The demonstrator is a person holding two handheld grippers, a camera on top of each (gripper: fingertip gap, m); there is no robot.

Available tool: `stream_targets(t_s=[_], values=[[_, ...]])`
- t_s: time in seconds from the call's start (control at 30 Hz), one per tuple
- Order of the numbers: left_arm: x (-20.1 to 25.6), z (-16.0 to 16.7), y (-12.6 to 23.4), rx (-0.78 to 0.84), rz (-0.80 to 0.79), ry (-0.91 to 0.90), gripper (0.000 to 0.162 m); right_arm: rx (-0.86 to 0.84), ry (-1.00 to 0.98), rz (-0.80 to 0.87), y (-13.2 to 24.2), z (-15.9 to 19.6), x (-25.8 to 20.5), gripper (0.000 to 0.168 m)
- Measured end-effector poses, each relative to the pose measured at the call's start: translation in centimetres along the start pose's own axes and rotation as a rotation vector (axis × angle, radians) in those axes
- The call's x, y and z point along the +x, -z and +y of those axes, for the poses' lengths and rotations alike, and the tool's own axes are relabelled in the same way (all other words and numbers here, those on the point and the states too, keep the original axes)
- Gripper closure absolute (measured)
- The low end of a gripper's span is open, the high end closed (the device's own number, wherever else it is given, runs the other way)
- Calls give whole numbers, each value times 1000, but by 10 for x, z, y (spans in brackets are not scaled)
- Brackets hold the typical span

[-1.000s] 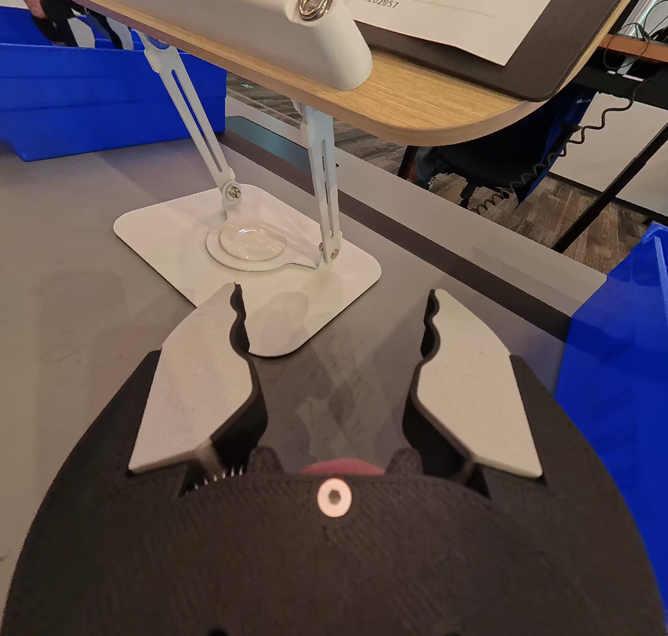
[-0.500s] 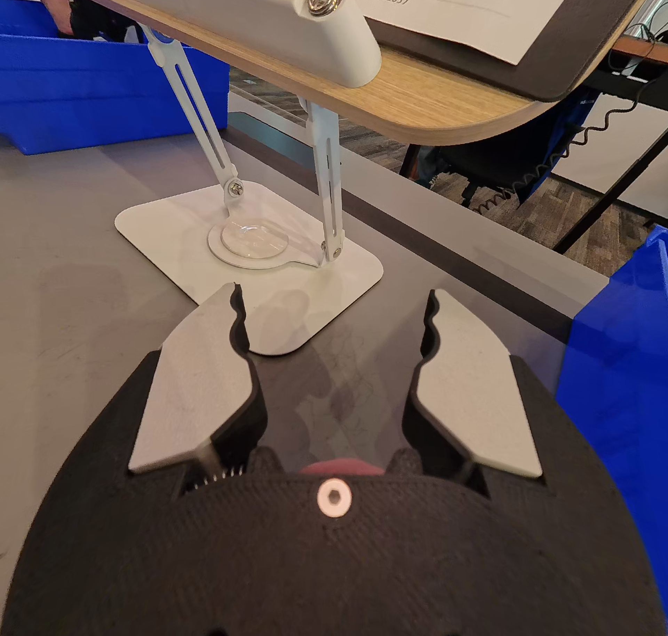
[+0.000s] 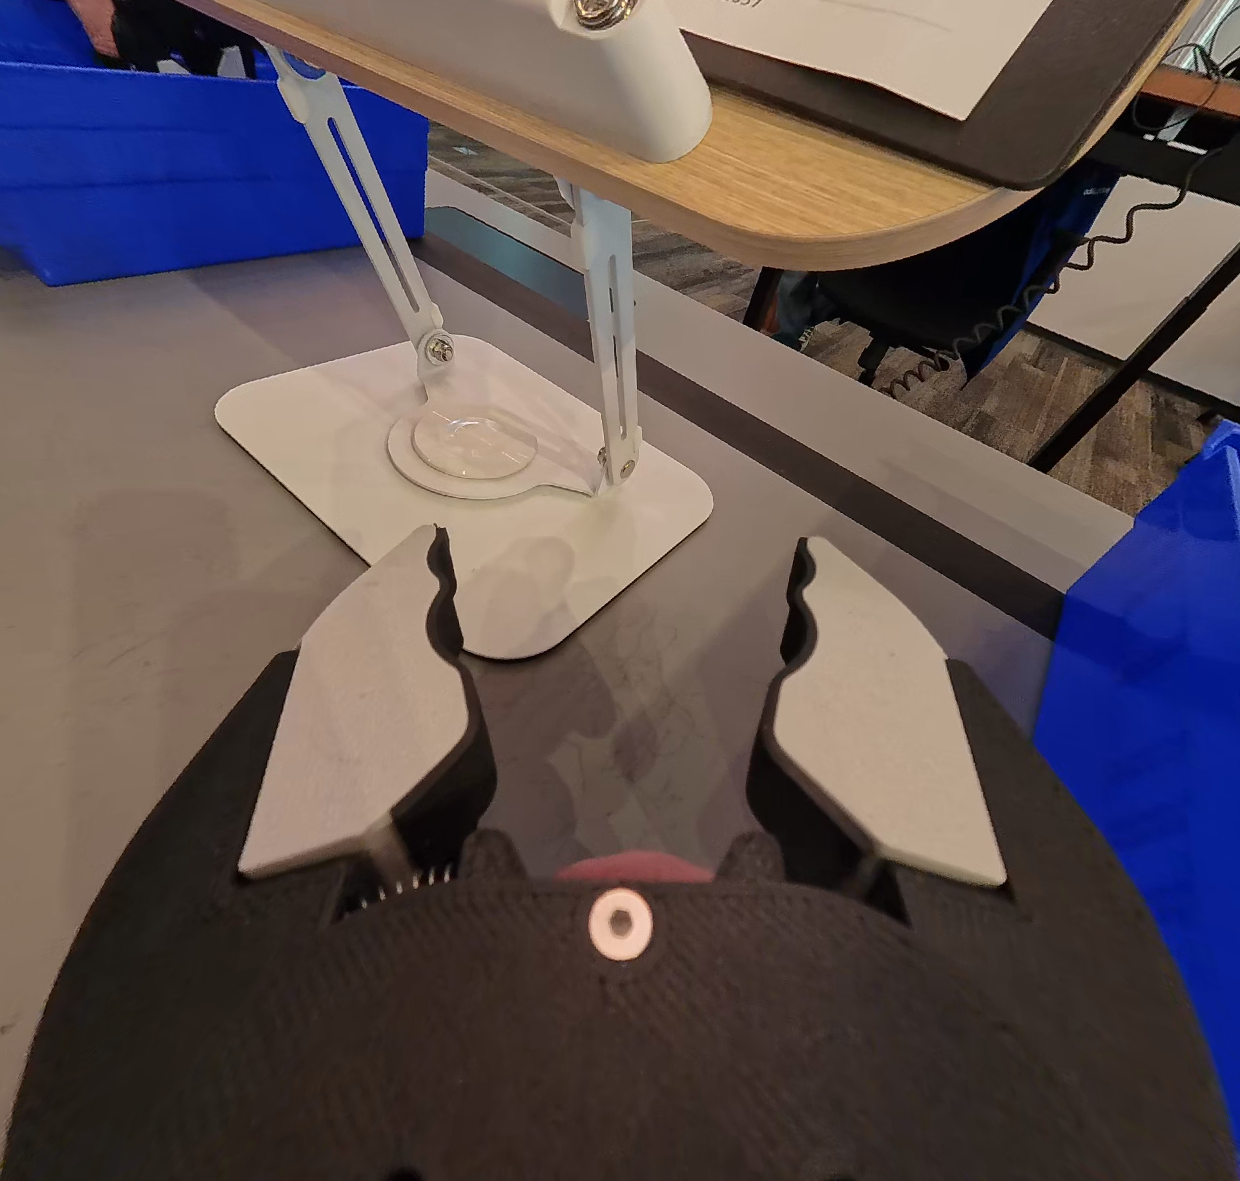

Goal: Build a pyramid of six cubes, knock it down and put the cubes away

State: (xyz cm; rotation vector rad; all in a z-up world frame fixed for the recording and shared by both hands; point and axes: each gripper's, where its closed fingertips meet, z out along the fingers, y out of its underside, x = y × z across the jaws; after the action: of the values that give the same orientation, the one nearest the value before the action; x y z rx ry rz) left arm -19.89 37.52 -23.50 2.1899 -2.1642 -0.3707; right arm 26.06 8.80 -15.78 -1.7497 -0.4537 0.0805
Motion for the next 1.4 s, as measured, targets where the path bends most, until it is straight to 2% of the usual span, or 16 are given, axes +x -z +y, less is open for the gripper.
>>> stream_targets(t_s=[0.33, 0.77, 1.07, 1.2, 1.4], values=[[44, -10, 22, 70, 41, -56, 133, -3, 5, -1, 0, 0, -1, 73], [98, -19, 113, 207, -53, -73, 134, -4, 10, -1, 0, 0, -1, 73], [192, -73, 167, 391, -83, -155, 134, -7, 17, -1, -1, 1, -2, 73], [247, -105, 173, 509, -36, -233, 134, -9, 21, -1, -1, 1, -2, 73], [290, -138, 172, 658, 6, -237, 134, -8, 23, -1, -1, 1, -3, 73]])
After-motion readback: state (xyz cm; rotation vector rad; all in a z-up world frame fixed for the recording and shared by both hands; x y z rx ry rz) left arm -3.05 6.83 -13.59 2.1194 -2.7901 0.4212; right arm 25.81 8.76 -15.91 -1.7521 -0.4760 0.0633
